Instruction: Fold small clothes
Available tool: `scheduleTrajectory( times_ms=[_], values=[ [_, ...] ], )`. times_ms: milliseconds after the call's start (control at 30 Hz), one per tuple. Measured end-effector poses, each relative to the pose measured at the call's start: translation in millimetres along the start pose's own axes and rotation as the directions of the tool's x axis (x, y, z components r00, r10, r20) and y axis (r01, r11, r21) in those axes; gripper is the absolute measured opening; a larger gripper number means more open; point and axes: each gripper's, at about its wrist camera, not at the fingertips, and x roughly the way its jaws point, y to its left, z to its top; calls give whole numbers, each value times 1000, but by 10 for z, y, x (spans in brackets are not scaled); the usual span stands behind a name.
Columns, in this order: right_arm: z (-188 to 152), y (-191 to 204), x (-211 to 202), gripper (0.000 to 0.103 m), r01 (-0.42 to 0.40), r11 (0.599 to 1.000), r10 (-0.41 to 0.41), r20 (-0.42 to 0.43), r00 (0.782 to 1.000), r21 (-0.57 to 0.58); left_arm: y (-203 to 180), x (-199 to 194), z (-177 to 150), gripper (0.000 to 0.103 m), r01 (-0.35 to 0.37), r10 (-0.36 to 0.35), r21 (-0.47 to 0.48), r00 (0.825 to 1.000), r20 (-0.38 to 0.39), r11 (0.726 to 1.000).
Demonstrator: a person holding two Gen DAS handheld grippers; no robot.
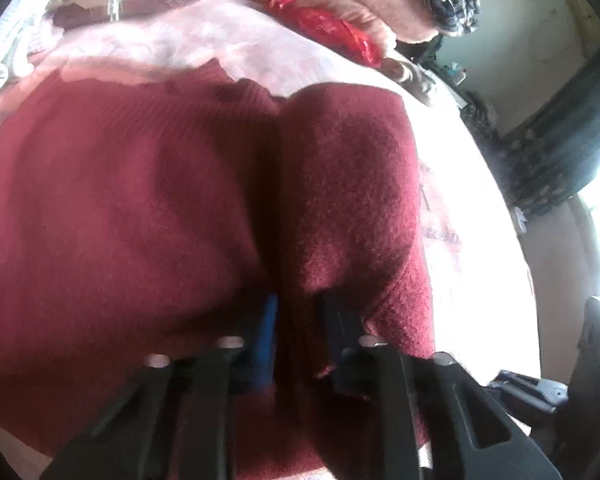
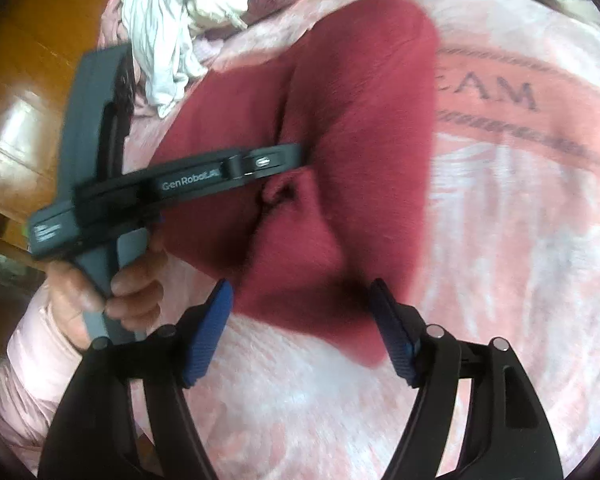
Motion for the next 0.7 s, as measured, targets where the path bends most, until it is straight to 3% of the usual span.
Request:
scheduleTrajectory(
  times_ms=[33,267,367,500,600,700],
  values=[
    [-25,-44,-54,74,10,1000,-10,6,1000,5,36,-43,-2,6,29,-28,-11,1000,9,1000],
    [-150,-397,-95,74,55,995,-55,-4,998,80,217,-414,58,5,46,-49,34,996,69,998],
    [-131,-315,16,74,80,995,-79,-18,997,59,333,-500,46,4,29,-32,50,997,67,998],
    [-75,-148,158,74,35,999,-34,-33,999,39,658,-703,55,3,15,-17,34,997,70,999],
    [-50,-29,290,74,50,999,-49,-57,997,13,933,-799,98,0,-88,86,5,989,124,996],
    [-44,83,387,70,90,996,-91,-71,993,-25,1224,-770,86,0,-28,35,-75,995,98,997]
  ],
)
